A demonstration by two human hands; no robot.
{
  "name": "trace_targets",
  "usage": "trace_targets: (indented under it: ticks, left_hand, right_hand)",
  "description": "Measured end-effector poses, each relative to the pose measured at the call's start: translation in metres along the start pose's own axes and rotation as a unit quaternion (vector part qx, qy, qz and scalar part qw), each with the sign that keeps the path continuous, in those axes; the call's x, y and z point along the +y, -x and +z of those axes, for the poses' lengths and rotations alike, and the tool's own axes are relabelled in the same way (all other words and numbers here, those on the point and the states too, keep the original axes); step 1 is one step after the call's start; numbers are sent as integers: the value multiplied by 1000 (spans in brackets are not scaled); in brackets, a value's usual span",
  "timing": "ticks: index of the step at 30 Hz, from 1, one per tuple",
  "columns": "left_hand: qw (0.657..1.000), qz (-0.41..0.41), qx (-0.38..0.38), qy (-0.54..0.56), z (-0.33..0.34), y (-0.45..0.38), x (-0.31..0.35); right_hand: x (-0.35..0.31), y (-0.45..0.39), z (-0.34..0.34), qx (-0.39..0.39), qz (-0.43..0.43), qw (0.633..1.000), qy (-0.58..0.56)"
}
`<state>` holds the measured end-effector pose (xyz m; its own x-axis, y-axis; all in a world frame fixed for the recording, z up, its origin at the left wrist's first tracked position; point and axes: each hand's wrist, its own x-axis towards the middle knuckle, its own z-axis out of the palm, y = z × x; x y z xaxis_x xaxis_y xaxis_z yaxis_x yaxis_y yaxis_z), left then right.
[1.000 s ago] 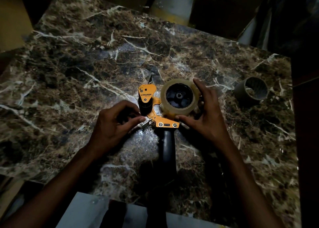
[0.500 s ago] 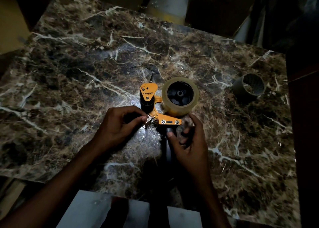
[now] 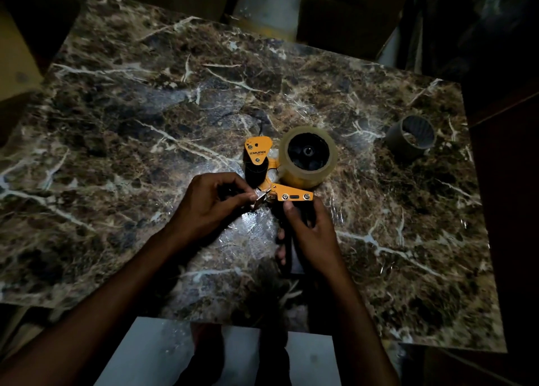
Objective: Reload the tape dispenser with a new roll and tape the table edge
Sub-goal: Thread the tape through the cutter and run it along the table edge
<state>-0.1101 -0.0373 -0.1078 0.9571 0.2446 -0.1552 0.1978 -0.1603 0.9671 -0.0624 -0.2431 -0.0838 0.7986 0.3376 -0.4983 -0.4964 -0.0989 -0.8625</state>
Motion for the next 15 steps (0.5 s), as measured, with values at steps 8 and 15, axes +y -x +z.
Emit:
trace_targets:
  ticks: [8,15]
  left_hand:
    - [999,-32,9,41,-5,3,-6]
    - [999,-30,27,-13,-10,6,-7]
  right_hand:
    - [-1,-3,4,8,-23,1000,15]
    - [7,-2,8,33,-40,999,15]
